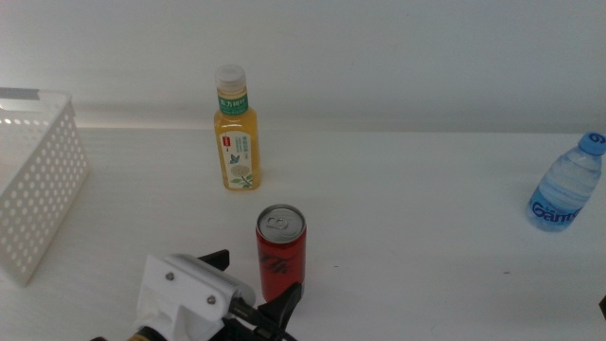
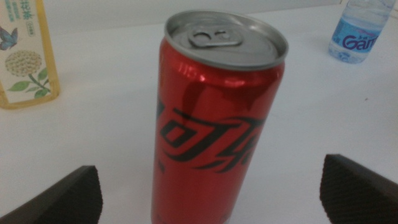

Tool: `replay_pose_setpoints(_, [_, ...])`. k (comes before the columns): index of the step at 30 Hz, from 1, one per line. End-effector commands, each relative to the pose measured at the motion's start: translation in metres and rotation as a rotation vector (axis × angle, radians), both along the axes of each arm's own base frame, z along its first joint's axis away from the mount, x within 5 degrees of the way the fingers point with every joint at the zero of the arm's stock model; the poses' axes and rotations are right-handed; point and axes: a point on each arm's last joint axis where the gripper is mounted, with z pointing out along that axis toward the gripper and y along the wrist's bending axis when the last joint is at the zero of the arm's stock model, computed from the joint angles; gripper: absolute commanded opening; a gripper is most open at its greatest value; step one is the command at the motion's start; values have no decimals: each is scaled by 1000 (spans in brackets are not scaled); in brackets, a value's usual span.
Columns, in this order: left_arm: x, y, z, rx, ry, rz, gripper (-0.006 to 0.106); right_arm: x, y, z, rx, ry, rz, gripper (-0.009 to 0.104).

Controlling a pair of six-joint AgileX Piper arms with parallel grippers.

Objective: Use arms to grab the bottles and put them into the dustbin to the left of the table.

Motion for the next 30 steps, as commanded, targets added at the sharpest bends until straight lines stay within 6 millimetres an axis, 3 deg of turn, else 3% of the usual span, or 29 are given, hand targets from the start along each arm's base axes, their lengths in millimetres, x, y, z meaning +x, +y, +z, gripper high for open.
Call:
replay_pose_setpoints(1, [4,-4,-2,5,8,9,94,-1,-1,-11,-15,-12,-5,77])
replay_pose_setpoints(30, [31,-34,-17,-29,23,15,94,-1,-1,-11,-15,-12,-5,77])
